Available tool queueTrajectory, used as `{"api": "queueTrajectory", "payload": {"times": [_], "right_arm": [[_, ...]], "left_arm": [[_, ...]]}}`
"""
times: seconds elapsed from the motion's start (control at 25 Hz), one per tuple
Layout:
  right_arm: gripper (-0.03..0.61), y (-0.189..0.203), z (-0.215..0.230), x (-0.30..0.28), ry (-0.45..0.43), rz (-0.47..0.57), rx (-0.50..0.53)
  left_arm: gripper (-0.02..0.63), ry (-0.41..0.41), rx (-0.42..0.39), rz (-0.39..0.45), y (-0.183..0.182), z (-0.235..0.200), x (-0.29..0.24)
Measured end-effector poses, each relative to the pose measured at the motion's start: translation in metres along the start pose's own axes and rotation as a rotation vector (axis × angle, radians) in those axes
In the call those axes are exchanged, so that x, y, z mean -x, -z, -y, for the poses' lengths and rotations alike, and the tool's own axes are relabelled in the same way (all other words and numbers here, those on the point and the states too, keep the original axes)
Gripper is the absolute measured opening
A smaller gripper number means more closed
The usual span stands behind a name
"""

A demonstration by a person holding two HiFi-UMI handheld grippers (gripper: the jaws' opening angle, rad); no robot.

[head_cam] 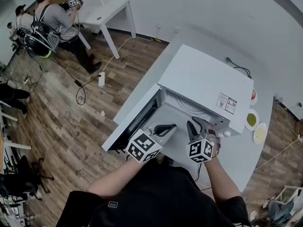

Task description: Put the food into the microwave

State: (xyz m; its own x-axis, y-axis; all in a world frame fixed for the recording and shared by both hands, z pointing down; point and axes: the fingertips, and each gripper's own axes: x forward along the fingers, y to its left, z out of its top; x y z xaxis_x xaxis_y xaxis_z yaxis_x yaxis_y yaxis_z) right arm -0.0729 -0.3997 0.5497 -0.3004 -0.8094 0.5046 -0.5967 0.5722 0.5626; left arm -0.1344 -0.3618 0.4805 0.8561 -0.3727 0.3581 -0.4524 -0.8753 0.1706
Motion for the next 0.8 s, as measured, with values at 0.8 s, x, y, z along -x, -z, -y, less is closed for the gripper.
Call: {"api": "queueTrajectory", "payload": {"times": [0.8], "right_arm": [[0.04,-0.136,-0.019,0.138,-0.095,0.32,-0.761]], "left_arm": [[0.008,0.176,0.032,0.161,-0.021,0.05,0.104]]}}
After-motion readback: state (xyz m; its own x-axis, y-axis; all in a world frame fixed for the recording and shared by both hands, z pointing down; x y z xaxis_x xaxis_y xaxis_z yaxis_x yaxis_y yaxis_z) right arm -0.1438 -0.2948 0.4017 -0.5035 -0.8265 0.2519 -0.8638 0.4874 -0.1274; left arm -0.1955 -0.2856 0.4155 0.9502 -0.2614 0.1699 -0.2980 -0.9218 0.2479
